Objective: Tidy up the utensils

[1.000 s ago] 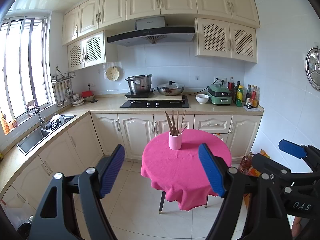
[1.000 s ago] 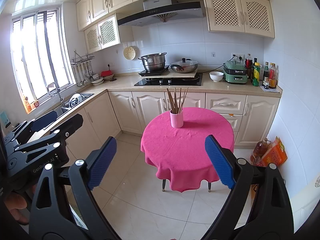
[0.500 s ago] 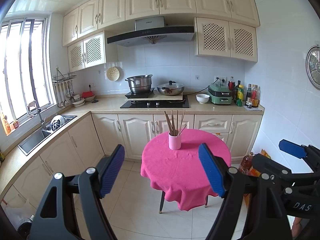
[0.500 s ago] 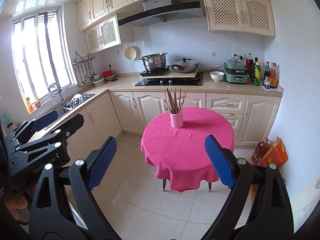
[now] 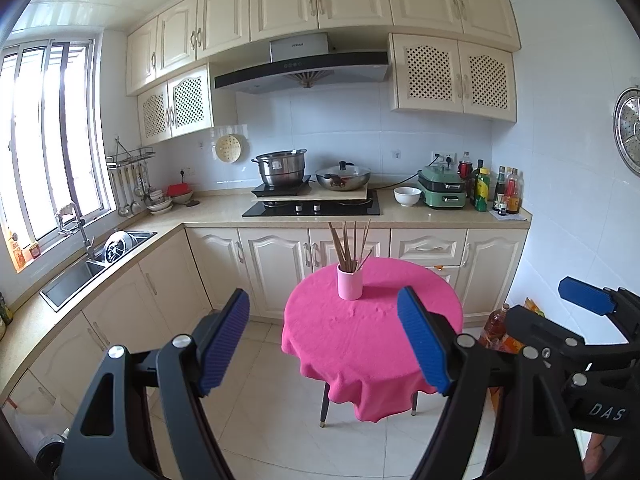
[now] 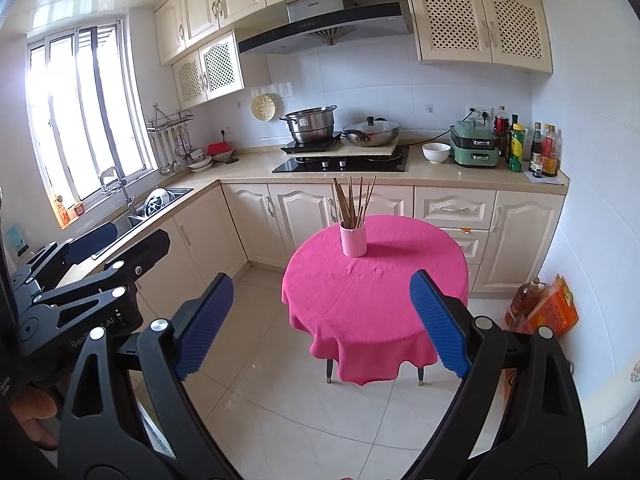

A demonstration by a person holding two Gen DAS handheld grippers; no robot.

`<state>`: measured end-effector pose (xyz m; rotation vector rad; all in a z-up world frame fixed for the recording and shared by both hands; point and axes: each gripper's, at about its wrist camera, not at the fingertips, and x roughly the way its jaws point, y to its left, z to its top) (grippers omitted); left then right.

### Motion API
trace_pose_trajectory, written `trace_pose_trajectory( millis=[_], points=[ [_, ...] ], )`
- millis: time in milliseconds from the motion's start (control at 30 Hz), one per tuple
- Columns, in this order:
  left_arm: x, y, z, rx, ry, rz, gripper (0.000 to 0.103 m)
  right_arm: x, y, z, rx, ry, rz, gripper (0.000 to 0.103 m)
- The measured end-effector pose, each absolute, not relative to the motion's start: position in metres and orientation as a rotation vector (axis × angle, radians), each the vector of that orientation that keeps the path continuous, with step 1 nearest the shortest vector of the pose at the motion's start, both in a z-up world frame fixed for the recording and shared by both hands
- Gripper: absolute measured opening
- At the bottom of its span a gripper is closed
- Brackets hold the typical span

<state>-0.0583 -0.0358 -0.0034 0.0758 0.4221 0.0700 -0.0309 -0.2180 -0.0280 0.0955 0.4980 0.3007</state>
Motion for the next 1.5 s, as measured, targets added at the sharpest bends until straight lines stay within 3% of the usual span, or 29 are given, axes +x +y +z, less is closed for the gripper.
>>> trace_pose_trajectory(
  millis=[467,1500],
  points=[
    [-0.012,-0.024,-0.007,0.08,0.427,0.047,0.075,0.007,-0.202,-0.029,0.104,0.499,0.275,0.089],
    [0.183,0.059,-0.019,0.121,0.457,0.032,0.075,0.19,-0.127,-0.052,0.164,0.572,0.227,0.089]
  ],
)
